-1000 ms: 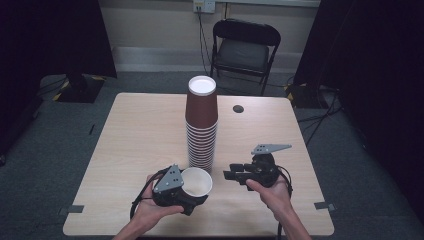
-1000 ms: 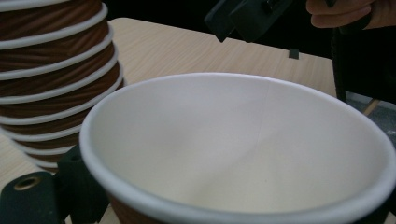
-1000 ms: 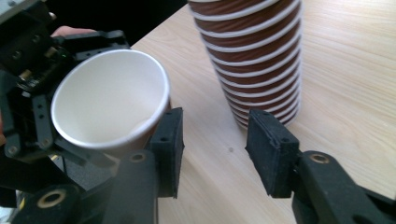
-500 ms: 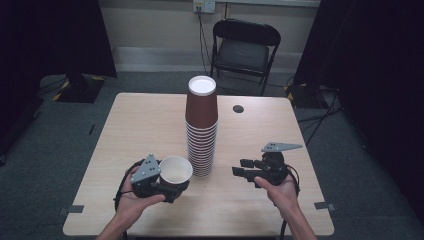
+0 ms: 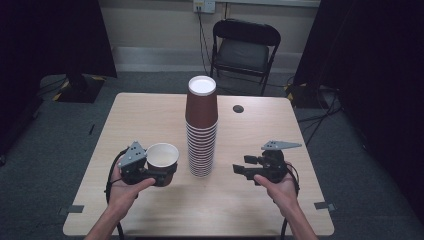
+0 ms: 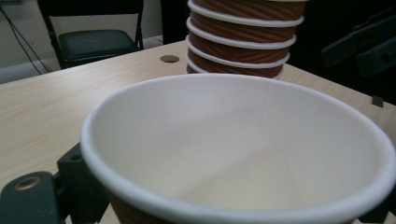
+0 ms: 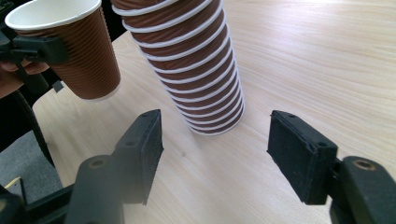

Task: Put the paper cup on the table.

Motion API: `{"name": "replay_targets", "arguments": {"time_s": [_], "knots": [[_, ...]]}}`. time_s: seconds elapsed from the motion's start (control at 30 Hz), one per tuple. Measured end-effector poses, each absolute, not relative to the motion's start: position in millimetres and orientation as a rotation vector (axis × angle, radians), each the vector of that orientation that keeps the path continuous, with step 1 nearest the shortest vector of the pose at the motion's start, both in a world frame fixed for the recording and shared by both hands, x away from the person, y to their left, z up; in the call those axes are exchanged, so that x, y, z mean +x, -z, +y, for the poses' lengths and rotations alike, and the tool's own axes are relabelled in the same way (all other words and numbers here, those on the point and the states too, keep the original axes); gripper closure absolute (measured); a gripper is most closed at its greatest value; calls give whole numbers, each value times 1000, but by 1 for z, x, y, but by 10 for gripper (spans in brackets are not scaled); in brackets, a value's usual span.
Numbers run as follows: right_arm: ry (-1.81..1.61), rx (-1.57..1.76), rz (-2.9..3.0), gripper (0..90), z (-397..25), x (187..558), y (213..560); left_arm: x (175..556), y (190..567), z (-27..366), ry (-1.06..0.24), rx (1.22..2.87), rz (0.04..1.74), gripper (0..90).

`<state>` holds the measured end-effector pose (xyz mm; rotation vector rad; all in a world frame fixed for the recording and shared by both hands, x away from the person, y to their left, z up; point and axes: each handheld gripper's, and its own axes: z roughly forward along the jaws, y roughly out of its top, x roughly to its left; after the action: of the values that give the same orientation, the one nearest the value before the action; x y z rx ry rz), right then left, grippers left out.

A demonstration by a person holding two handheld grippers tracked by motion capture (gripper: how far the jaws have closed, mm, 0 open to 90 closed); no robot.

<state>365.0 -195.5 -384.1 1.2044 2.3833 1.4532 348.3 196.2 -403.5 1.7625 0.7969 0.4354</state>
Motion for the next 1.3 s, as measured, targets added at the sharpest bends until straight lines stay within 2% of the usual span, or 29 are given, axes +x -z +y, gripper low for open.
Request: {"name": "replay_targets", "arguments": {"time_s": [0.37,0.93,1.13,1.3], "knots": [[-1450,1246,2371,345,-205,371,390,368,411,203,-494,1716,874,94],[-1431,1278,2375,345,-207,372,395,420,430,198,-566,1667,982,86],[-1432,1287,2378,345,-208,372,396,430,437,198,-626,1645,955,80],[-1431,1286,2382,345,-208,373,398,442,449,200,-613,1639,971,76]]}}
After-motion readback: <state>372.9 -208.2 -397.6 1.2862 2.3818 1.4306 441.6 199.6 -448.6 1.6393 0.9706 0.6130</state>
